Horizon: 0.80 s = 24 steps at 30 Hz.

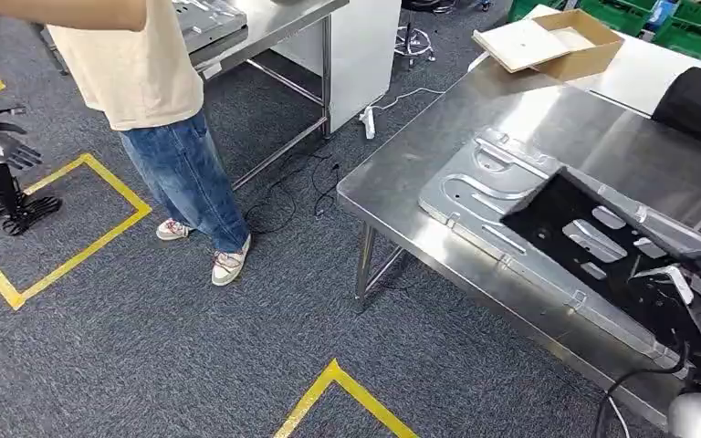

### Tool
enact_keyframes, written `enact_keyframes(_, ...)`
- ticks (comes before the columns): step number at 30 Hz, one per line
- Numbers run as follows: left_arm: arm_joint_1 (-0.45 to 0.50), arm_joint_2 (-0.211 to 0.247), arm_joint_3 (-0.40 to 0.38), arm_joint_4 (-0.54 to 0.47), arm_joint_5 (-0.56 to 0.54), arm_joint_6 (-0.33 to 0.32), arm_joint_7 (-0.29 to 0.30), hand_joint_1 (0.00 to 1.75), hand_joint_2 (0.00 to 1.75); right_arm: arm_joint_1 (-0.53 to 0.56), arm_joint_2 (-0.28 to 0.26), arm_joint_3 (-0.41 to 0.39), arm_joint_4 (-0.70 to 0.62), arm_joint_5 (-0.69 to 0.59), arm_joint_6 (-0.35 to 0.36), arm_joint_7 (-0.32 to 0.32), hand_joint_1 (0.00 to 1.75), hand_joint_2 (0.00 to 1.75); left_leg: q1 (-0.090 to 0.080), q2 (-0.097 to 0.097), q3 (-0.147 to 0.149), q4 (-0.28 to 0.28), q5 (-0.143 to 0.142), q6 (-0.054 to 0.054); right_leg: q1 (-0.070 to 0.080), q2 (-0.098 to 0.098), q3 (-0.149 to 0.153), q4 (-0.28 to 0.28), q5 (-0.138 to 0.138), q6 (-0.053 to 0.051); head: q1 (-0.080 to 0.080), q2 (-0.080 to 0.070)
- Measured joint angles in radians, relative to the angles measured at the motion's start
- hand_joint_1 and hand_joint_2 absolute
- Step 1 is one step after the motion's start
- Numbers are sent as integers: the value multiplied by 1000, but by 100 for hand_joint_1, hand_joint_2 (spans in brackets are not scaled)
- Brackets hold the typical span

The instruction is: Take the parts from the cabinet and place them on the table.

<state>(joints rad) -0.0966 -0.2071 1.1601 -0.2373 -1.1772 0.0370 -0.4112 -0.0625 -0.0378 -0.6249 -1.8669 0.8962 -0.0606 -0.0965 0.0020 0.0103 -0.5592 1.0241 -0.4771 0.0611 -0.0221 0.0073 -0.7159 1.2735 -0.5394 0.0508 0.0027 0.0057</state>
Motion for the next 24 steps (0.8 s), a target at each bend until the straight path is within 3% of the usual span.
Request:
enact_keyframes(2,-2,0,0,0,-2,-3,-3,0,175,-20,-29,-17,26,32,7,12,175,175,0,1,4,0,-3,-4,-2,-10,92,-175,85,-2,0,0)
enact_keyframes(3,-2,0,0,0,2,-4,-7,0,175,-32,-42,-23,39,48,8,16,175,175,0,2,4,0,-4,-7,0,-19,118,-226,76,-6,0,0)
enact_keyframes(4,-5,0,2,0,6,-6,-10,0,175,-42,-56,-29,55,69,8,23,175,175,-8,2,-1,8,-6,-14,10,-18,119,-243,79,-14,0,0)
enact_keyframes(7,-8,0,6,0,9,-9,-11,0,175,-58,-92,-50,107,114,8,35,175,175,-6,4,1,-1,-3,-27,12,-13,115,-240,79,-29,0,0)
enact_keyframes(8,-8,0,6,0,8,-9,-11,0,175,-64,-102,-57,120,122,8,35,175,175,-9,4,1,1,-8,-33,4,-13,119,-247,84,-36,-1,0)
enact_keyframes(10,-9,0,6,0,8,-9,-11,0,175,-85,-115,-66,146,141,7,40,175,175,-5,-1,-34,84,-69,-38,4,-13,120,-251,85,-49,-1,0)
enact_keyframes(12,-9,0,7,0,8,-9,-11,0,175,-97,-128,-78,181,156,7,42,175,175,-4,-1,-111,248,-143,-39,9,-12,119,-250,85,-55,-1,0)
enact_keyframes(13,-8,0,8,0,8,-9,-11,0,175,-98,-133,-83,194,161,7,43,175,175,-5,-1,-138,304,-156,-38,11,-11,119,-250,84,-56,-1,0)
enact_keyframes(14,-7,0,8,0,8,-9,-11,0,175,-98,-135,-84,201,164,7,43,175,175,-5,-2,-143,311,-145,-36,13,-9,119,-249,84,-56,-1,0)
enact_keyframes(15,-7,0,8,0,8,-9,-11,0,175,-100,-137,-86,208,164,7,44,175,175,-5,-2,-126,272,-111,-33,14,-7,120,-248,84,-57,-1,0)
enact_keyframes(17,-9,0,8,0,8,-9,-11,0,175,-107,-143,-87,222,165,7,44,175,175,-10,-4,-46,107,-19,-19,16,-1,122,-247,83,-56,-1,0)
enact_keyframes(18,-10,1,8,0,8,-9,-11,0,175,-109,-145,-88,226,168,7,44,175,175,-12,-9,-15,36,5,-8,14,-1,122,-247,83,-56,0,0)
enact_keyframes(19,-13,2,9,0,8,-8,-11,0,175,-112,-148,-91,231,171,6,44,175,175,-12,-9,-4,7,-5,-10,20,2,118,-243,83,-52,-1,0)
enact_keyframes(21,-13,2,10,0,8,-8,-11,0,175,-113,-149,-92,239,184,6,46,175,175,-13,-9,-5,4,-4,-11,15,2,112,-243,88,-42,-1,0)
enact_keyframes(23,-12,2,11,0,6,-7,-11,0,175,-114,-151,-92,246,205,3,49,175,175,-15,-8,-3,-8,4,-1,16,3,114,-250,93,-29,-1,0)
enact_keyframes(24,-13,2,11,0,5,-7,-11,0,175,-114,-155,-93,248,214,1,51,175,175,-7,-6,4,-22,15,3,11,0,109,-235,80,-26,-1,0)
